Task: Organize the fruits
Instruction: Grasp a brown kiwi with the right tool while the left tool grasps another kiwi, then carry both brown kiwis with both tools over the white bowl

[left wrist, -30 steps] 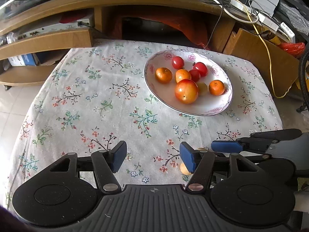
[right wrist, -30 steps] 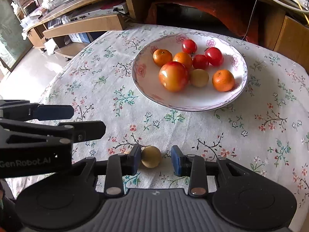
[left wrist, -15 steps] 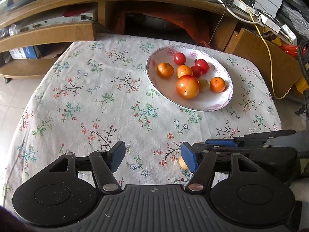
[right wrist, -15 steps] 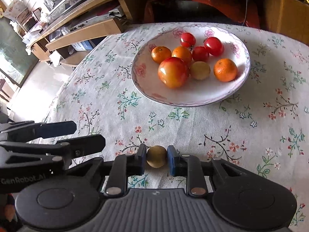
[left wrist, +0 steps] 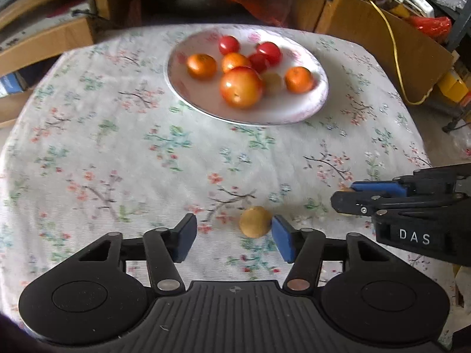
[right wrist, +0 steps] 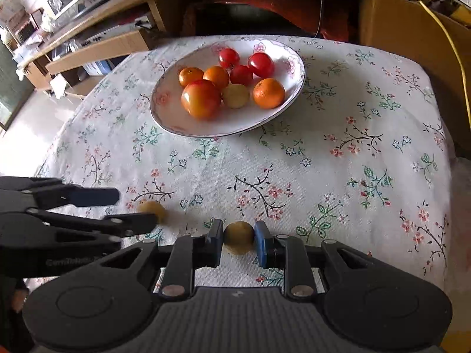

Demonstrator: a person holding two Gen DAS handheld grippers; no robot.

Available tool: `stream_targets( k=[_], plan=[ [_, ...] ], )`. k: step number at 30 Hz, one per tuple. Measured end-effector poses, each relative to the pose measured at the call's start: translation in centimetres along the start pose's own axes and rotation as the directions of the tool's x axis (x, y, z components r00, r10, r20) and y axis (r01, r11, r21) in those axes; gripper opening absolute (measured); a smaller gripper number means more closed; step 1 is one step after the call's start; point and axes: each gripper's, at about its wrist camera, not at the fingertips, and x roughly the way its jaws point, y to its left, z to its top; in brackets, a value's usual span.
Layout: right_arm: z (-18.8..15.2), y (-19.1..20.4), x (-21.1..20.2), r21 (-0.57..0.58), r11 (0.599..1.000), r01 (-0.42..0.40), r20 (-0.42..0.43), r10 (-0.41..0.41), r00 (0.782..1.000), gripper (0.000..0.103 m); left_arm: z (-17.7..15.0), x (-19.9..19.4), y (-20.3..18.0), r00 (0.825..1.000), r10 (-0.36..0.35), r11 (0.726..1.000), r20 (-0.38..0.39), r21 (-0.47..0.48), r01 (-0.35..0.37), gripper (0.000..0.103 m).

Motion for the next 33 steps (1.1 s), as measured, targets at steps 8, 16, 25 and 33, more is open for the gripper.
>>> stream_targets(
  k=[8,16,25,33],
  plan=[
    [-0.4,0.3,-0.1,-0.036,0.999,0.017,0.019,-0.016,1.0,0.026,0.1,0.7,-1.1,1.0,0.022,0.999,-0.003,0.025,-0.022,0.047],
    [-0.1,0.5,0.6,-0.046,0.999,0.022,0.004,-0.022,1.0,0.026,0.1,0.9,-1.6,1.0,0.021,0.999,-0.004,0.032,-0.021,0.043],
    [-0.1,1.1,0.6,-0.092,0.994,0.056,-0.001,-0.057,0.998,0.026,0.0,0.5,-1.7,1.0,0.031,0.999,-0.001,0.042,-0.031,0.032],
    [-0.6,0.8,-0.6,-0.071,0.995,0.07,0.016,-0.069,0.998,0.026,-0.4,0.3,-1.9,1.0,0.021,0.998,0.006,0.051,-0.022,0.032]
  ],
)
